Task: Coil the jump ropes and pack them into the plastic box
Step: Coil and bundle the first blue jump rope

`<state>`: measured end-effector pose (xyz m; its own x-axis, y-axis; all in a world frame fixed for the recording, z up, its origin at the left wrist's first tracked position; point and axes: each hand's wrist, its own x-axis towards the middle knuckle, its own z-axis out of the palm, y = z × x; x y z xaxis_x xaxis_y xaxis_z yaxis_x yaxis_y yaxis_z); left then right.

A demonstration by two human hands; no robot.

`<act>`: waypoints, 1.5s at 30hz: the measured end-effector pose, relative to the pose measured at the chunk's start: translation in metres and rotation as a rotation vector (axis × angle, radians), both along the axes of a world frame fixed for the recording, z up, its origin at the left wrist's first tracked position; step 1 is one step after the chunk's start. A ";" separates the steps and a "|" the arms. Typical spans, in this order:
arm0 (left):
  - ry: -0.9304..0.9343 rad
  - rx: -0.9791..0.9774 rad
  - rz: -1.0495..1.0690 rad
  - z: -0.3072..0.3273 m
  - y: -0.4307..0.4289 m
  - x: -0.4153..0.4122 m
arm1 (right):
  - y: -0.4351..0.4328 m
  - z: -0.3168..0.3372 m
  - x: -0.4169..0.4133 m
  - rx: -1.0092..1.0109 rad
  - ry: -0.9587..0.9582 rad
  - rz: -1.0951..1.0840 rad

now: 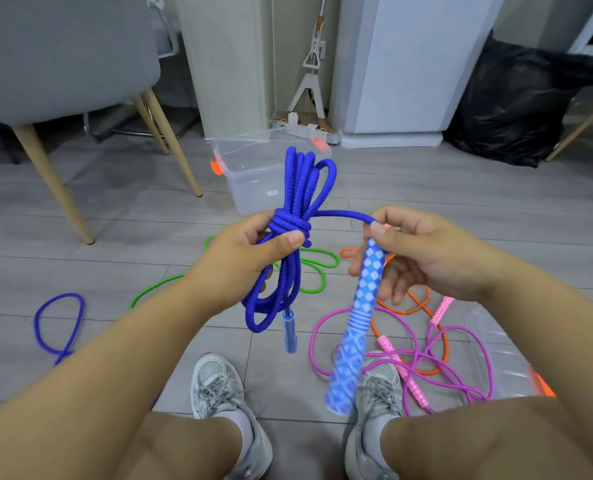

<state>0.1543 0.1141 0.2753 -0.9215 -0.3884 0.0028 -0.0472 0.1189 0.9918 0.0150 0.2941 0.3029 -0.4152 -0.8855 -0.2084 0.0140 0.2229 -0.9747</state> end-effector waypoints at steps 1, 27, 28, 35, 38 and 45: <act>-0.004 -0.005 -0.022 0.000 0.000 0.000 | 0.001 0.001 -0.002 -0.032 -0.068 -0.005; 0.003 -0.032 -0.104 0.007 -0.001 -0.012 | -0.005 0.009 0.008 -0.378 -0.109 -0.259; 0.001 -0.056 -0.093 0.008 -0.002 -0.013 | -0.006 0.009 0.010 -0.384 -0.099 -0.279; -0.055 -0.237 -0.008 0.011 -0.004 -0.017 | -0.015 0.010 0.023 -0.407 0.021 -0.410; -0.059 -0.296 0.051 0.011 -0.005 -0.019 | -0.020 0.009 0.027 -0.401 0.064 -0.465; -0.067 -0.313 0.105 0.010 -0.002 -0.020 | -0.026 0.004 0.029 -0.404 0.104 -0.523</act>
